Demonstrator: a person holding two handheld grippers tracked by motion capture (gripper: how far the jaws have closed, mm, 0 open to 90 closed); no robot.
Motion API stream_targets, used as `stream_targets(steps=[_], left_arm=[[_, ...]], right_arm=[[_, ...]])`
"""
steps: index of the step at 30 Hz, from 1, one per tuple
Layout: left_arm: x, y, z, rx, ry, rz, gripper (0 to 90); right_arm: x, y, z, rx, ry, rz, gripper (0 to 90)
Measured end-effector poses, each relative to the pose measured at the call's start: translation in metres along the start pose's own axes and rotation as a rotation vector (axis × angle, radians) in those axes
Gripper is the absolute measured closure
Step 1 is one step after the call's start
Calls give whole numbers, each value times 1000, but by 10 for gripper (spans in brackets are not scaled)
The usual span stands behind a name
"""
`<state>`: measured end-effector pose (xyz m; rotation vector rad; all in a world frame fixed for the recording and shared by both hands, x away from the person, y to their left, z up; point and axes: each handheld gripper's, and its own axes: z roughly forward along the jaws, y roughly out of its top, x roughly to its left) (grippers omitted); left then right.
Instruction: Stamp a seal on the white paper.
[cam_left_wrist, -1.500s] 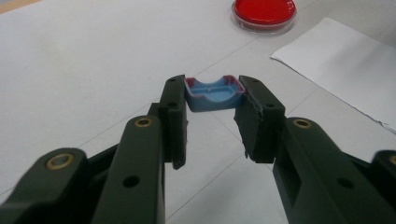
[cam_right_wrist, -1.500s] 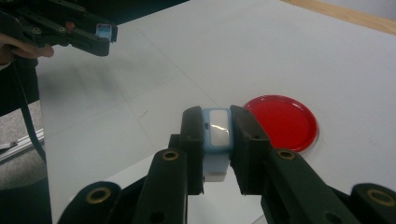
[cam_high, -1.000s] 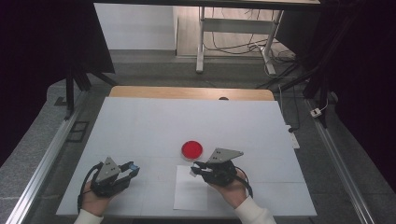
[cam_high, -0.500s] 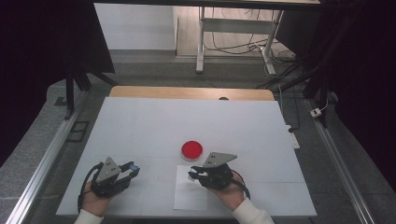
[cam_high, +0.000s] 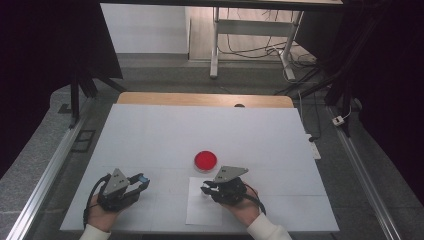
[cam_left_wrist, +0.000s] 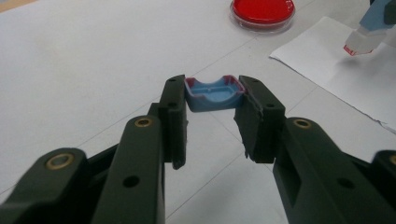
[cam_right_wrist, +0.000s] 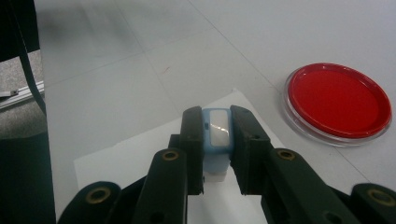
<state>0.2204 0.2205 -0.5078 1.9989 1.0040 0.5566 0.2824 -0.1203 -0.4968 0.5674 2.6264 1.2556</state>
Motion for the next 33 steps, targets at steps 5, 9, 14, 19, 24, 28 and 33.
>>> stream_targets(steps=[5,9,14,19,24,28,33], left_arm=[[0,0,0,1,-1,0,642],[0,0,1,1,-1,0,643],[-1,0,1,1,-2,0,642],[0,0,0,0,-2,-1,642],[0,0,0,0,-2,-1,642],[0,0,0,0,-1,0,642],[0,0,0,0,-1,0,642]], right_arm=[[2,-1,3,5,-2,-7,758],[3,-1,5,9,-5,-16,759],[4,-2,6,17,-9,-29,758],[5,-3,8,24,-11,-29,758],[6,-3,9,28,-18,-39,758],[6,-4,10,37,-24,-54,759],[7,-4,10,36,-27,-59,758]])
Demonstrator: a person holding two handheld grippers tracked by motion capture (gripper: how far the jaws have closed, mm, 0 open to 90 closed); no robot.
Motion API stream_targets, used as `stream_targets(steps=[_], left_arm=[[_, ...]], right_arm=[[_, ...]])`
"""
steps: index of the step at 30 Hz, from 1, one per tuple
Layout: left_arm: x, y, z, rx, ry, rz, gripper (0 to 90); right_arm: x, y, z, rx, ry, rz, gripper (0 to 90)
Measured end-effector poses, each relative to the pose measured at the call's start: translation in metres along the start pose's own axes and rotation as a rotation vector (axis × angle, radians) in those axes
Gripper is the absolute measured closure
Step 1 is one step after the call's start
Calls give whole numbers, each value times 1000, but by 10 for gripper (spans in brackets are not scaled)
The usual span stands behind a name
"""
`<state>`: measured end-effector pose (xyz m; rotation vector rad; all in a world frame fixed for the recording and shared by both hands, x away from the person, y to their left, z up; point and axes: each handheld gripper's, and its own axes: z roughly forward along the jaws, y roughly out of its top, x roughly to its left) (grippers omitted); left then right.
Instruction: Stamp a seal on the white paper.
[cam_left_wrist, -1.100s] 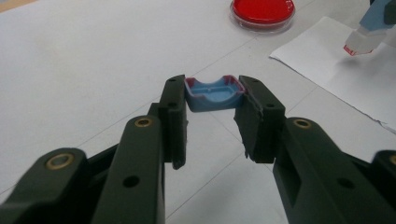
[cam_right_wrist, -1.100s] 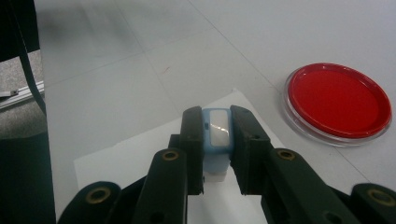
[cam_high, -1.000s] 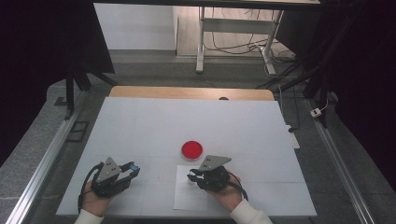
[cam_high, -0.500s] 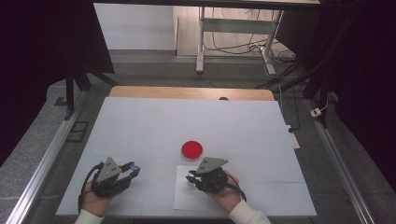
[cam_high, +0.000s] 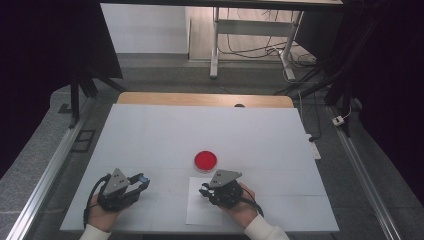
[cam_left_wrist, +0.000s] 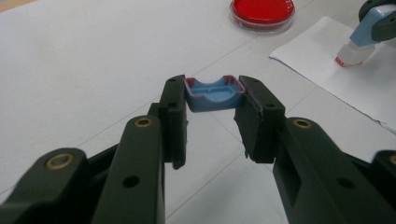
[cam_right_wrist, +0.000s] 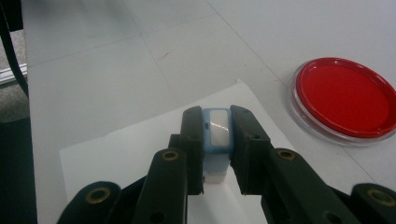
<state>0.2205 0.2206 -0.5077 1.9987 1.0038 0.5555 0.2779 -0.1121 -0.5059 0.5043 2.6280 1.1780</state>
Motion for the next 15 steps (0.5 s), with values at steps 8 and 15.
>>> stream_targets(steps=[8,15], left_arm=[[0,0,0,-1,-1,-1,642],[0,0,0,0,0,0,642]], right_arm=[[0,0,0,3,-2,-3,759],[0,0,0,8,-5,-3,758]])
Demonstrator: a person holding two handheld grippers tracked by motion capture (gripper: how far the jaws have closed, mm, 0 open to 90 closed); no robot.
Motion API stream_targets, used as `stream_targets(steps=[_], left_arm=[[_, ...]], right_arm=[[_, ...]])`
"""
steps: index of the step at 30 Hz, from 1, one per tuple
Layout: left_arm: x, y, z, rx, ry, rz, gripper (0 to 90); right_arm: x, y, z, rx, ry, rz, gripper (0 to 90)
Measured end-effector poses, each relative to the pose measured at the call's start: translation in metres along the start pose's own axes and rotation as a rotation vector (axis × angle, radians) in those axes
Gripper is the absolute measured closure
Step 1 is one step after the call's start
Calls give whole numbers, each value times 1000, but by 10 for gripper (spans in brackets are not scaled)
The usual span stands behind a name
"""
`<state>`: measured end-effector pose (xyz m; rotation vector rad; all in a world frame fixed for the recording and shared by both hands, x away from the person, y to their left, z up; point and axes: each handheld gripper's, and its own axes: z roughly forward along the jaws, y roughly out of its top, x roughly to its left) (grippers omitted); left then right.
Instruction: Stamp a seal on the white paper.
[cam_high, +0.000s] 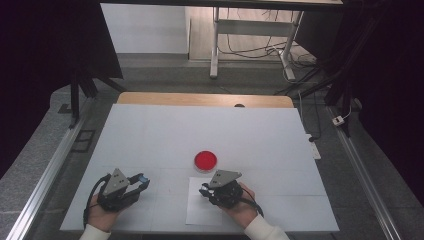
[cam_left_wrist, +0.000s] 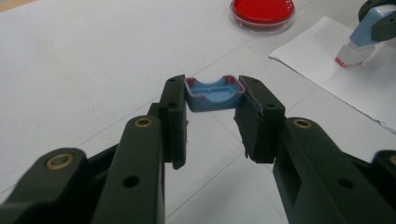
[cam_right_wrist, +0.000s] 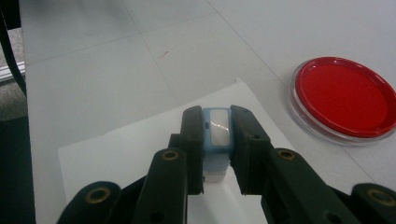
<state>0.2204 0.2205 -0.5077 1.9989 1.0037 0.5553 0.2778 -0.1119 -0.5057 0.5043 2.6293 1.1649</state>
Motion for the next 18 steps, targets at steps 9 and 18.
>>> stream_targets(steps=[9,18], left_arm=[[0,0,0,0,0,-1,642],[0,0,0,1,1,-1,642]], right_arm=[[0,-1,1,4,0,7,759],[0,-1,3,22,1,13,762]])
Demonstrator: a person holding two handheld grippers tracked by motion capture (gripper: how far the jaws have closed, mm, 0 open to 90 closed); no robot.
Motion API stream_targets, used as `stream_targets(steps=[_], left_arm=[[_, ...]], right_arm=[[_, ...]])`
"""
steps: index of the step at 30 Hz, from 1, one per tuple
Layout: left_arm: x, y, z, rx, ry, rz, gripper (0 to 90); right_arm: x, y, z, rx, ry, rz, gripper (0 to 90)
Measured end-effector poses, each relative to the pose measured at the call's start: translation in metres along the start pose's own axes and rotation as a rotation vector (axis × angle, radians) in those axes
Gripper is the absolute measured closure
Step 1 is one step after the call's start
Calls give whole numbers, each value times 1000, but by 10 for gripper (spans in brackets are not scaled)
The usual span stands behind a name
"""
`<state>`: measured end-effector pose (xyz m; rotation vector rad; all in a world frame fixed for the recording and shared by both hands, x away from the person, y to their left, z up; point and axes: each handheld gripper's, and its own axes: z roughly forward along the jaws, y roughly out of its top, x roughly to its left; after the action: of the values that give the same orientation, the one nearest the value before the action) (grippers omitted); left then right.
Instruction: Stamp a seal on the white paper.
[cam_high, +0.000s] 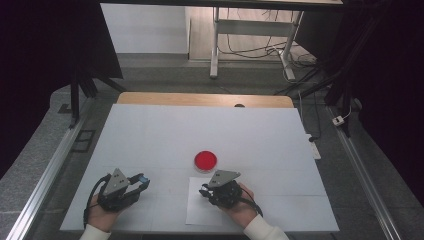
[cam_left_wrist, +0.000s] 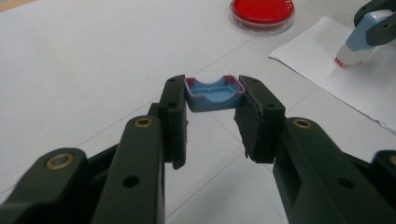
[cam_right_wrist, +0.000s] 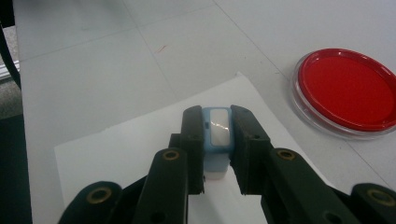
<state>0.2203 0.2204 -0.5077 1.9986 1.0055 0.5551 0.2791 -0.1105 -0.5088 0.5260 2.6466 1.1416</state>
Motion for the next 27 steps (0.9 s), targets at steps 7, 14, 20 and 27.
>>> stream_targets(steps=[7,14,20,27], left_arm=[[0,0,-1,-1,3,-3,642],[-1,1,-1,-4,5,-3,642],[-1,1,-1,-3,4,-3,642],[-1,1,-1,-4,5,-6,642]], right_arm=[[1,2,1,21,-5,-9,765],[-1,2,1,23,6,-4,767],[3,2,1,28,-15,-30,768],[3,1,2,16,-10,-25,768]])
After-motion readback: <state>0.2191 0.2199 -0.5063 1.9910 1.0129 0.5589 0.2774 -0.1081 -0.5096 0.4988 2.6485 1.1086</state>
